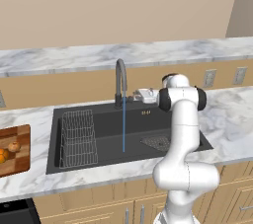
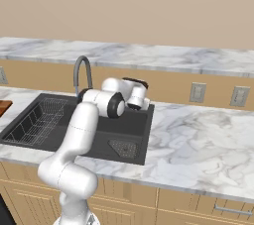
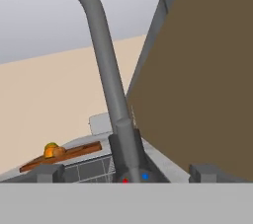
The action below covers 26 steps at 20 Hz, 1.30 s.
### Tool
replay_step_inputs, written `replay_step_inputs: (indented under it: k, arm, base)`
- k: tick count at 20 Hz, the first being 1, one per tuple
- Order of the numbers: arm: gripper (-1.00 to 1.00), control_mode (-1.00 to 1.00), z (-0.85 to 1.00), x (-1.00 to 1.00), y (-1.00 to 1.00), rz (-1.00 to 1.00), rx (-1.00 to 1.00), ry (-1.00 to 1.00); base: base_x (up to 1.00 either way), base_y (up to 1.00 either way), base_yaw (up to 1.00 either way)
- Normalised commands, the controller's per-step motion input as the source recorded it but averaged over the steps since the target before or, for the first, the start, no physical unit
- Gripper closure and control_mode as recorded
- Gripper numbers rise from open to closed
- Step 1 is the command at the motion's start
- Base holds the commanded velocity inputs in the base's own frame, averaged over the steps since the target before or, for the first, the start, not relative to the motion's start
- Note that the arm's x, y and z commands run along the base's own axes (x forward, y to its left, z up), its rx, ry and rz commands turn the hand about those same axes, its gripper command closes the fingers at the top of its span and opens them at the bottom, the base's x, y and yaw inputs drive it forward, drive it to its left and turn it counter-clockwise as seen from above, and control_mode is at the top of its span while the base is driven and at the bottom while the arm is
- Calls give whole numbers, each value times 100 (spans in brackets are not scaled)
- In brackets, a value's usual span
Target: Pick the orange, pear, tangerine from the sink and place them on the cutting board to airdry. Then turn off the sink faucet.
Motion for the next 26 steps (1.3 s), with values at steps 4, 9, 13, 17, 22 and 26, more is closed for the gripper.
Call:
replay_step_inputs:
  k: [4,9,13,17,22,26]
  arm:
    - [-100,-100,53,46,58,2,0,0]
    - [-100,-100,73,60,61,6,-1,0]
    - [-100,-100,85,72,67,11,-4,0]
    - [-100,-100,87,79,74,12,-6,0]
    - [-100,-100,81,78,83,10,-10,0]
    - [-100,-100,74,69,94,8,-15,-1]
  base:
    - [0,0,0]
    - [0,0,0]
    - [0,0,0]
    - [0,0,0]
    - [0,0,0]
    - [0,0,0]
